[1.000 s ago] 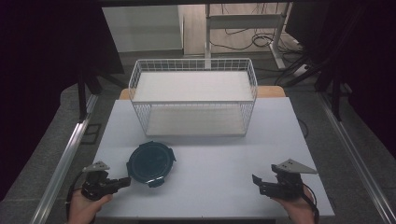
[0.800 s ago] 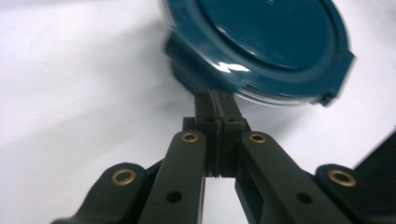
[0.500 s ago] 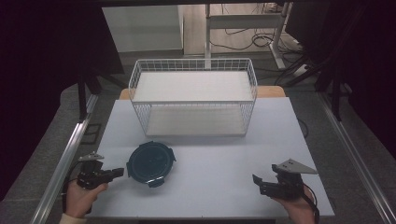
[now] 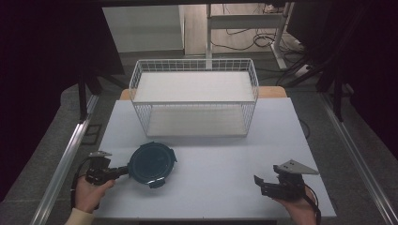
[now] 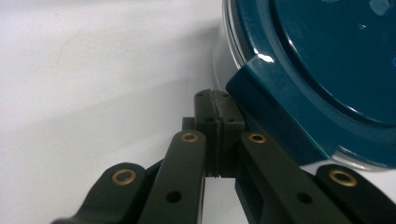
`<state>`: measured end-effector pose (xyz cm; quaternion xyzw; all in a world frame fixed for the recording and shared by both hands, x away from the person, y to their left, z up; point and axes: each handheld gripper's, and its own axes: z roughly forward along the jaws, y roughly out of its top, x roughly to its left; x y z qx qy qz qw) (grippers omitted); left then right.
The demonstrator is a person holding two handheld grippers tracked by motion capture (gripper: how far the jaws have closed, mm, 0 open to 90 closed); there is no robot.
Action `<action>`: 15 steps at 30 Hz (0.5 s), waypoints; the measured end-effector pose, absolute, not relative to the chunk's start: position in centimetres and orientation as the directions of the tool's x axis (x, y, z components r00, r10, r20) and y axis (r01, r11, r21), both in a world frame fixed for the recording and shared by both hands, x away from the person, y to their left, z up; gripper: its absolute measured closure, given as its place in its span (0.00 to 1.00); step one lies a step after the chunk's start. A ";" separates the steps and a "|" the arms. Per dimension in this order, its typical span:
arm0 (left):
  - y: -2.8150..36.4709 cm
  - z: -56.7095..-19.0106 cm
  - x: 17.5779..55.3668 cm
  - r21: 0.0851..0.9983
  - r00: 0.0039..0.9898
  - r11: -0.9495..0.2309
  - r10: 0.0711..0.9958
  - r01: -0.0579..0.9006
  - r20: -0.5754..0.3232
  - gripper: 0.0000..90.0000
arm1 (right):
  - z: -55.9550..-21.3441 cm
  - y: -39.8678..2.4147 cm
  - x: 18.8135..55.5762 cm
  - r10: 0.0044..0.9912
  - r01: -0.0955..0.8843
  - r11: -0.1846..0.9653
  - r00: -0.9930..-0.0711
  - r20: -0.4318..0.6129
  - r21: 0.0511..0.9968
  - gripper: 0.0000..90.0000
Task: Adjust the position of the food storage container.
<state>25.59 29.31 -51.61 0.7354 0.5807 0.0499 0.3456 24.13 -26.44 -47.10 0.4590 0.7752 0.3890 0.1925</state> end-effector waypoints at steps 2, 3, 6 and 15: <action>29.0 -51.9 26.0 0.558 0.326 -0.095 0.886 0.824 -0.331 1.00 | -47.1 -26.5 24.2 0.861 0.563 0.275 -0.505 0.061 0.780 0.19; 29.0 -51.9 26.1 0.560 0.325 -0.093 0.886 0.823 -0.331 1.00 | -47.1 -26.5 24.2 0.861 0.563 0.274 -0.505 0.062 0.780 0.19; 28.8 -51.9 26.3 0.562 0.322 -0.086 0.885 0.823 -0.336 1.00 | -47.2 -26.5 24.2 0.861 0.562 0.278 -0.506 0.058 0.779 0.19; 28.1 -51.7 27.0 0.561 0.332 -0.093 0.879 0.822 -0.342 1.00 | -47.2 -26.6 24.3 0.861 0.563 0.276 -0.505 0.060 0.779 0.19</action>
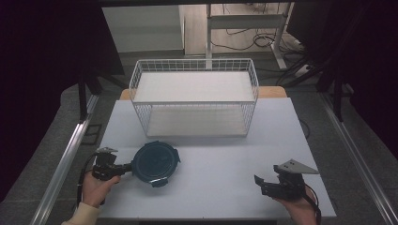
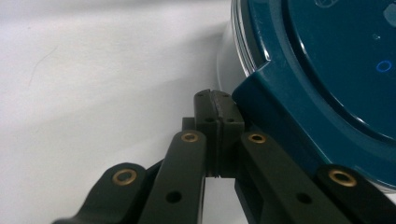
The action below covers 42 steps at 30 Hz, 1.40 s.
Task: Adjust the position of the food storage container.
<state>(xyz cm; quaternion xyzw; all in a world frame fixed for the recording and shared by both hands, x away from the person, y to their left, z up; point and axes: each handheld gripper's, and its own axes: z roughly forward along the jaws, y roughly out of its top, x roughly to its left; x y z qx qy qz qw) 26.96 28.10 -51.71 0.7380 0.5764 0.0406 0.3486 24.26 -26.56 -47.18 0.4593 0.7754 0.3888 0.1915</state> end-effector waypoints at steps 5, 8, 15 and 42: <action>27.4 -51.6 27.3 0.566 0.343 -0.102 0.877 0.818 -0.337 1.00 | -47.3 -26.7 24.3 0.862 0.565 0.276 -0.504 0.061 0.777 0.19; 26.9 -51.5 27.5 0.566 0.349 -0.109 0.875 0.817 -0.335 1.00 | -47.2 -26.7 24.3 0.863 0.567 0.275 -0.501 0.061 0.777 0.19; 25.9 -51.3 27.9 0.569 0.363 -0.120 0.869 0.814 -0.336 1.00 | -47.4 -26.7 24.4 0.862 0.573 0.276 -0.503 0.065 0.772 0.19; 21.0 -49.9 29.6 0.590 0.444 -0.182 0.830 0.787 -0.336 1.00 | -47.3 -26.8 24.4 0.862 0.571 0.277 -0.504 0.063 0.773 0.19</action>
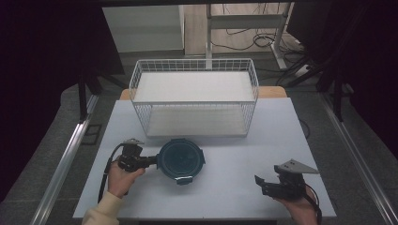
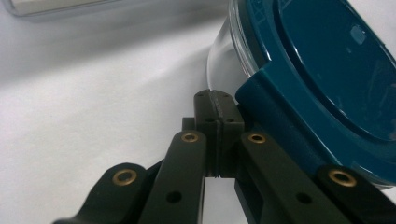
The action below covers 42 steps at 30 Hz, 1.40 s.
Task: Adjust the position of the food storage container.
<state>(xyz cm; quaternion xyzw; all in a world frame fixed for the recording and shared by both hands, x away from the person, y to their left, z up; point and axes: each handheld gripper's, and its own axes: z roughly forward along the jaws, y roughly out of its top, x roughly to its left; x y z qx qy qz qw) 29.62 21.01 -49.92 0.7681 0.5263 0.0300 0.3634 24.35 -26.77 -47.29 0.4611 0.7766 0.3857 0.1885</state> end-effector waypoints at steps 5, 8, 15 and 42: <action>20.5 -50.1 29.7 0.588 0.446 -0.186 0.830 0.787 -0.335 1.00 | -47.3 -26.9 24.4 0.863 0.571 0.276 -0.502 0.062 0.774 0.19; 20.0 -50.1 30.0 0.585 0.452 -0.195 0.828 0.787 -0.332 1.00 | -47.3 -26.8 24.4 0.862 0.571 0.278 -0.504 0.062 0.773 0.19; 18.4 -49.9 30.5 0.588 0.474 -0.223 0.822 0.778 -0.315 1.00 | -47.3 -26.9 24.4 0.864 0.569 0.275 -0.500 0.061 0.775 0.19; 14.6 -51.3 32.1 0.583 0.518 -0.254 0.783 0.772 -0.344 1.00 | -47.5 -26.8 24.4 0.864 0.568 0.290 -0.501 0.044 0.770 0.19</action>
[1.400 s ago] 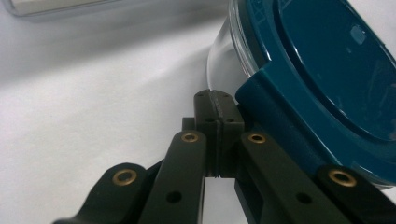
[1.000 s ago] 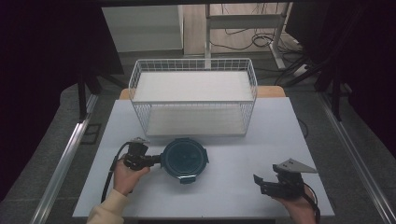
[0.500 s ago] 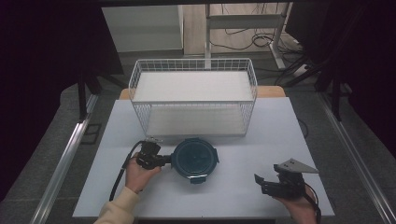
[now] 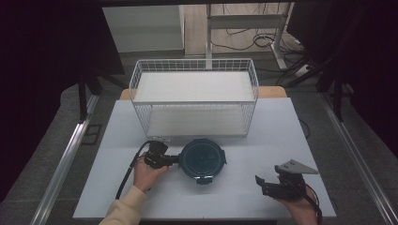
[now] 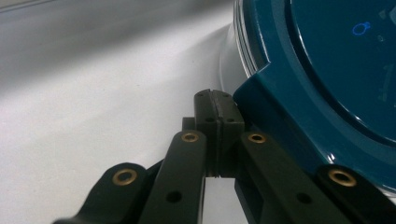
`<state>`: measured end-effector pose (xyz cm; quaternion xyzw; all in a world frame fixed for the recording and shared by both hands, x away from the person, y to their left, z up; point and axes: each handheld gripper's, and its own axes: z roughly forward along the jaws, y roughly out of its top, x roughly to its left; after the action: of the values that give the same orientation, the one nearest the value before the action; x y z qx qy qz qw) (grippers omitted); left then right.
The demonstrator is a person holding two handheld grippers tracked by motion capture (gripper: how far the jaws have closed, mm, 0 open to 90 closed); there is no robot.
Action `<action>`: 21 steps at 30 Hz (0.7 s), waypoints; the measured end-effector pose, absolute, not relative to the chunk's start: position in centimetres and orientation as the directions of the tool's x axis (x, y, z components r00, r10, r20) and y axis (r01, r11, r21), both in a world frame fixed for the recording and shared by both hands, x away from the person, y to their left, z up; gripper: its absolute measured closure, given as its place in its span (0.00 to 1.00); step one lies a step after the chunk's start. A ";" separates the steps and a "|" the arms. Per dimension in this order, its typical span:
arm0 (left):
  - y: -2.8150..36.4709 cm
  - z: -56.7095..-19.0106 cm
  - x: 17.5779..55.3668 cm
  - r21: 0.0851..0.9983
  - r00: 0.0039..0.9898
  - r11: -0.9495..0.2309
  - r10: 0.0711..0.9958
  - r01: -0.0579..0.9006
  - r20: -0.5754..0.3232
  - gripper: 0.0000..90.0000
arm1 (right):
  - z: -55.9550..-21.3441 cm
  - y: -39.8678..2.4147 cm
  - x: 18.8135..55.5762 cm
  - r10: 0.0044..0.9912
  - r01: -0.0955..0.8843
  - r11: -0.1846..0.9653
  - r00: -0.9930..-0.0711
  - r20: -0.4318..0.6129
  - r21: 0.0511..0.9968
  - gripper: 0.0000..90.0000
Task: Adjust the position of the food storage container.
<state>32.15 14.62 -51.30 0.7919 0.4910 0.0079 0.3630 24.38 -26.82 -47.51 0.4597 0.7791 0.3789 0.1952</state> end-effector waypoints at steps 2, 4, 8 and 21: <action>15.0 -51.0 32.0 0.590 0.519 -0.255 0.787 0.766 -0.333 1.00 | -47.5 -26.8 24.4 0.866 0.569 0.289 -0.499 0.044 0.770 0.19; 15.6 -50.6 31.7 0.606 0.522 -0.250 0.790 0.755 -0.323 1.00 | -47.5 -26.9 24.3 0.864 0.567 0.292 -0.502 0.042 0.771 0.19; 17.2 -49.4 30.3 0.644 0.520 -0.214 0.788 0.734 -0.330 1.00 | -47.4 -26.9 24.4 0.864 0.566 0.290 -0.501 0.042 0.772 0.19; 20.2 -47.9 25.8 0.696 0.507 -0.120 0.771 0.708 -0.384 0.48 | -47.6 -26.4 24.2 0.841 0.524 0.305 -0.540 0.034 0.795 0.19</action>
<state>25.76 20.17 -47.90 0.7474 0.4950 0.0357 0.4418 24.15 -26.39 -47.61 0.4359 0.7828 0.3967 0.1994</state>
